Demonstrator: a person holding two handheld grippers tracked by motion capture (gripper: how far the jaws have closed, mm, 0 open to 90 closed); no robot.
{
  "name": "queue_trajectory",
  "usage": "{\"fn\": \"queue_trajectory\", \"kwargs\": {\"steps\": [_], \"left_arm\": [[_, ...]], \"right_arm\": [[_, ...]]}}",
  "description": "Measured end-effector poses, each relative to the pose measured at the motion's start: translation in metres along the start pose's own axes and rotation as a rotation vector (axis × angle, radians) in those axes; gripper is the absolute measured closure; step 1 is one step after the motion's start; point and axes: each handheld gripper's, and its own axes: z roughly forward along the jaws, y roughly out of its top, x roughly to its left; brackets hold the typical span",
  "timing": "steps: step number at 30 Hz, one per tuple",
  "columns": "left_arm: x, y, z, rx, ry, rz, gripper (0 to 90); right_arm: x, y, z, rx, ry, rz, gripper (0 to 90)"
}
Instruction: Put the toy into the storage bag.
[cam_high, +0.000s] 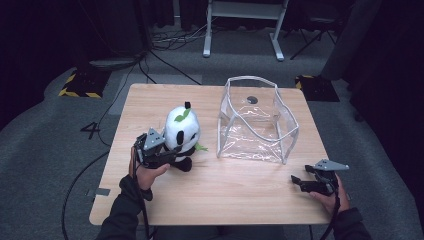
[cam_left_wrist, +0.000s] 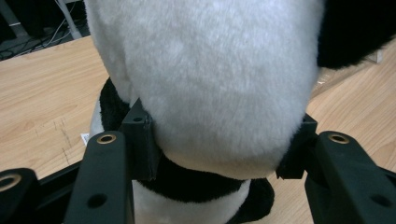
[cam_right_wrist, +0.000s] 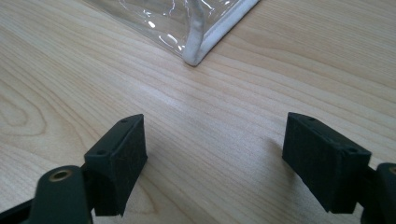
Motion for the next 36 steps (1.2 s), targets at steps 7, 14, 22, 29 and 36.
{"fn": "queue_trajectory", "kwargs": {"steps": [7, 14, 22, 29, 36], "left_arm": [[-0.004, 0.005, 0.000, -0.022, 0.009, -0.010, 48.0], [-0.004, 0.009, -0.004, -0.054, -0.028, -0.045, 48.8], [-0.001, 0.019, -0.012, -0.110, -0.031, -0.065, 49.0], [-0.001, 0.030, -0.020, -0.145, -0.023, -0.064, 49.1], [-0.004, 0.050, -0.027, -0.189, -0.028, -0.049, 49.1]], "right_arm": [[0.000, 0.000, 0.000, 0.000, 0.001, -0.001, 21.7], [0.001, 0.000, 0.000, -0.002, 0.002, 0.000, 21.7], [0.001, 0.000, 0.000, -0.002, 0.001, 0.000, 21.7], [0.001, -0.001, -0.001, -0.002, 0.000, 0.001, 21.7], [0.001, -0.001, -0.001, 0.000, 0.000, -0.001, 21.7]]}}
